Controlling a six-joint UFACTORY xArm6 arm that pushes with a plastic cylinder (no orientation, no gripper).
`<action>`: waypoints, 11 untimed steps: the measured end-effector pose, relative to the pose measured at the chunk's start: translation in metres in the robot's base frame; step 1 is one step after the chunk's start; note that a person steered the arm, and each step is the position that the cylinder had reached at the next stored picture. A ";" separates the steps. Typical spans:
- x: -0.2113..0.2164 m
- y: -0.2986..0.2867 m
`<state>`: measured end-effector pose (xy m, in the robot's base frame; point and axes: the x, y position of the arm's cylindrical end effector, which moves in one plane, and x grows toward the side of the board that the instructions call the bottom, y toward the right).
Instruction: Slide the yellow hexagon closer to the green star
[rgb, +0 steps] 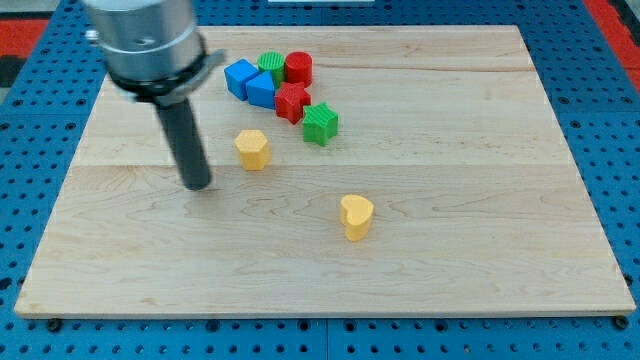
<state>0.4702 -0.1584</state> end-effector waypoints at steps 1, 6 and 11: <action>-0.018 -0.019; -0.033 0.079; -0.036 0.094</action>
